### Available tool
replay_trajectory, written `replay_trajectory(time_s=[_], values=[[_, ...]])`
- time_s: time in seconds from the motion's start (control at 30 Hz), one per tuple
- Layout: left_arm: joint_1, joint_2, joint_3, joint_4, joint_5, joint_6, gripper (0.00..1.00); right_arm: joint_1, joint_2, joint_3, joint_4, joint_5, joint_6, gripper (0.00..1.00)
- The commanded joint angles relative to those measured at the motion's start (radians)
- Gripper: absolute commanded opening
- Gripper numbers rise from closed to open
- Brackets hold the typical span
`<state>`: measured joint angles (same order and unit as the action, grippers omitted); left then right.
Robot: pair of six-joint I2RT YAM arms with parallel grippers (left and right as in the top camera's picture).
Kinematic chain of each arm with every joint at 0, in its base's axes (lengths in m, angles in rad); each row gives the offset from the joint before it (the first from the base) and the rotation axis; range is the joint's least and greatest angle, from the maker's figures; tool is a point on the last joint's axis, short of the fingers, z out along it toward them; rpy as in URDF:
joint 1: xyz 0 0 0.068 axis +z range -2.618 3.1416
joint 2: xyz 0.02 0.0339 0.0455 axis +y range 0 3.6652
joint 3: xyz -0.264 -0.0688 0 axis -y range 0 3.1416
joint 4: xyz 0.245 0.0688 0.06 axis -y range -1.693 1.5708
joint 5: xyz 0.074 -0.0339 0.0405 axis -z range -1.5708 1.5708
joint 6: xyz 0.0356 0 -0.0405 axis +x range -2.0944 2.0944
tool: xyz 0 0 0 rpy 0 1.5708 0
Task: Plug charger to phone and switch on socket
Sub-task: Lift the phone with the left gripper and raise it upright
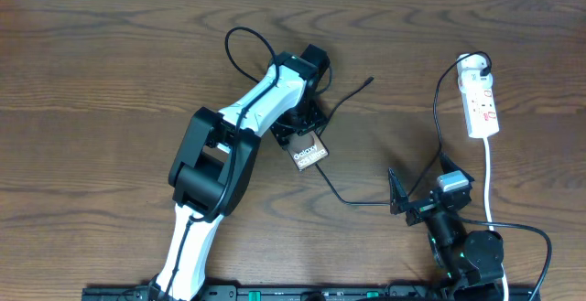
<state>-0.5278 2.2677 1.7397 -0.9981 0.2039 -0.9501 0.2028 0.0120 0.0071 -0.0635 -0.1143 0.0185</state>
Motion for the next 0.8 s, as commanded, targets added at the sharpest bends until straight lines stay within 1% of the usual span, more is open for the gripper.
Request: replay_trajectory(time_s=[0.0, 0.2, 0.3, 0.37, 0.5, 0.57, 0.67, 0.77], values=[[0.035, -0.02, 0.002, -0.021, 0.068, -0.013, 0.07, 0.008, -0.005, -0.002, -0.004, 0.007, -0.005, 0.99], [0.138, -0.109, 0.026, -0.021, 0.198, -0.013, 0.07, 0.008, -0.005, -0.002, -0.004, 0.007, -0.005, 0.99], [0.23, -0.18, 0.026, -0.022, 0.307, -0.013, 0.07, 0.008, -0.005, -0.002, -0.004, 0.007, -0.005, 0.99], [0.296, -0.216, 0.026, -0.022, 0.412, -0.013, 0.07, 0.008, -0.005, -0.002, -0.004, 0.007, -0.005, 0.99], [0.441, -0.243, 0.026, -0.036, 0.678, -0.012, 0.07, 0.008, -0.005, -0.002, -0.004, 0.007, -0.005, 0.99], [0.56, -0.24, 0.026, -0.079, 0.817, 0.003, 0.07, 0.008, -0.005, -0.002, -0.004, 0.007, -0.005, 0.99], [0.64, -0.24, 0.026, -0.122, 0.88, 0.023, 0.07, 0.008, -0.005, -0.002, -0.004, 0.007, -0.005, 0.99], [0.687, -0.24, 0.026, -0.161, 0.933, 0.069, 0.07, 0.008, -0.005, -0.002, -0.004, 0.007, -0.005, 0.99]])
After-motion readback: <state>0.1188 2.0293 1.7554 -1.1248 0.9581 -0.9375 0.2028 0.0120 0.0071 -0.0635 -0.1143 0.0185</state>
